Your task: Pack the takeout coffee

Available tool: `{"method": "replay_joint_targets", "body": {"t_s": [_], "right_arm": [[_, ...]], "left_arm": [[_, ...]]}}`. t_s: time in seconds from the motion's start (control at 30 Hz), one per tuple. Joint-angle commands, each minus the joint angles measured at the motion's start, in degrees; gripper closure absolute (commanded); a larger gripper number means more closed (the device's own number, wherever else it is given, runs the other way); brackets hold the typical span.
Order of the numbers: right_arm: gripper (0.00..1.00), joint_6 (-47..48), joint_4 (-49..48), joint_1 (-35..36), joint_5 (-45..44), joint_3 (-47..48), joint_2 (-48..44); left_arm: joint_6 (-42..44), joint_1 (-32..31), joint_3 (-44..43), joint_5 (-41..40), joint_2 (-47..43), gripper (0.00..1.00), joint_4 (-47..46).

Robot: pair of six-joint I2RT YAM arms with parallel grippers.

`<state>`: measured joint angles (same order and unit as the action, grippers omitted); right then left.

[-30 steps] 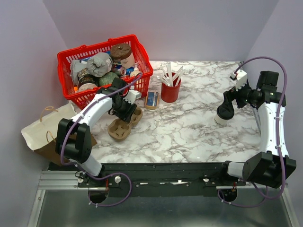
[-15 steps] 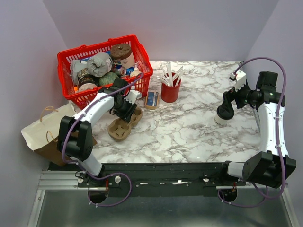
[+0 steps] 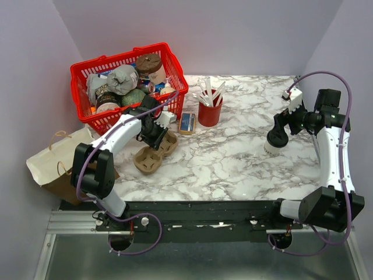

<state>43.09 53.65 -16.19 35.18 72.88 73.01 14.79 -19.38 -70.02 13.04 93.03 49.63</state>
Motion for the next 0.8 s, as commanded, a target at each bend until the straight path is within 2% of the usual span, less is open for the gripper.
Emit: {"method": "replay_joint_targets", "body": {"t_s": [0.0, 0.13, 0.2, 0.27, 0.37, 0.77], "right_arm": [[0.00, -0.1, 0.4, 0.2, 1.3, -0.5, -0.1], [0.00, -0.2, 0.4, 0.2, 1.4, -0.5, 0.2], [0.00, -0.2, 0.3, 0.2, 1.6, -0.5, 0.3], [0.00, -0.4, 0.3, 0.2, 1.7, -0.4, 0.5], [0.00, -0.4, 0.4, 0.2, 1.7, -0.2, 0.7], [0.00, -0.2, 0.2, 0.2, 1.6, -0.7, 0.5]], "left_arm": [[1.0, -0.4, -1.7, -1.8, -1.8, 0.74, 3.0], [1.8, -0.4, -2.1, -1.4, -3.3, 0.78, 3.8], [2.0, -0.3, -1.4, -0.6, -3.6, 0.60, 3.8], [1.5, -0.4, -0.8, 0.1, -3.6, 0.47, 3.4], [0.9, -0.6, -0.3, 0.8, -3.0, 0.41, 2.5], [0.4, -1.6, -1.5, 0.6, -0.2, 0.43, 1.7]]}}
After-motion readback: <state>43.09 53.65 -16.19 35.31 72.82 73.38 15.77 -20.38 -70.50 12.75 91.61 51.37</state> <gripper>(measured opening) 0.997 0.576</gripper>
